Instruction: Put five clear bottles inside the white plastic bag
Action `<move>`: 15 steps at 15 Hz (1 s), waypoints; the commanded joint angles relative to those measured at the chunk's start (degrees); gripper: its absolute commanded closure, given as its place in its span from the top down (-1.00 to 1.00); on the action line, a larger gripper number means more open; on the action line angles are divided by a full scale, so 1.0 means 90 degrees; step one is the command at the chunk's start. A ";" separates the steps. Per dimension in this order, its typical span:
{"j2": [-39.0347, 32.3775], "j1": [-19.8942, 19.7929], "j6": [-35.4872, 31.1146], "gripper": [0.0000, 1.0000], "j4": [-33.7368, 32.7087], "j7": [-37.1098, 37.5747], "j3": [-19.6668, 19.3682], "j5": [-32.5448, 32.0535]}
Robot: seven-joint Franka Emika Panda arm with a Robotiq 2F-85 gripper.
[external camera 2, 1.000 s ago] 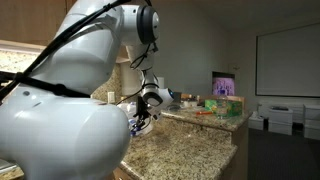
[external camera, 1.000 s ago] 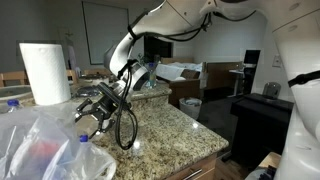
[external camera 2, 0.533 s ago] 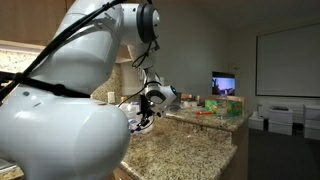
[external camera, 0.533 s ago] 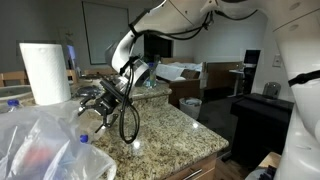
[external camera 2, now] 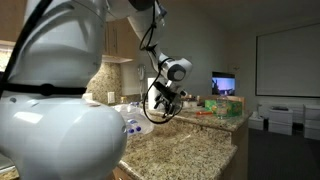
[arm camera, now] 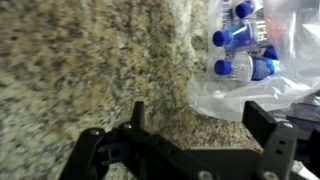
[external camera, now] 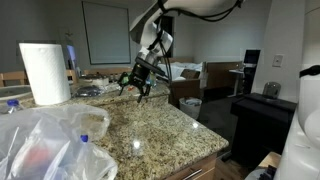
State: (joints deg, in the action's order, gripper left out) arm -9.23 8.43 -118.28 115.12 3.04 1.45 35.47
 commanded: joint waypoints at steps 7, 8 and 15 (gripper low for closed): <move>0.3092 -0.0755 0.1544 1.00 0.1039 -0.0505 -0.0130 -0.3756; 0.3339 -0.0795 0.1460 1.00 0.1192 -0.0563 -0.0139 -0.4034; 0.3852 -0.0888 0.1311 1.00 0.1498 -0.0502 -0.0283 -0.4226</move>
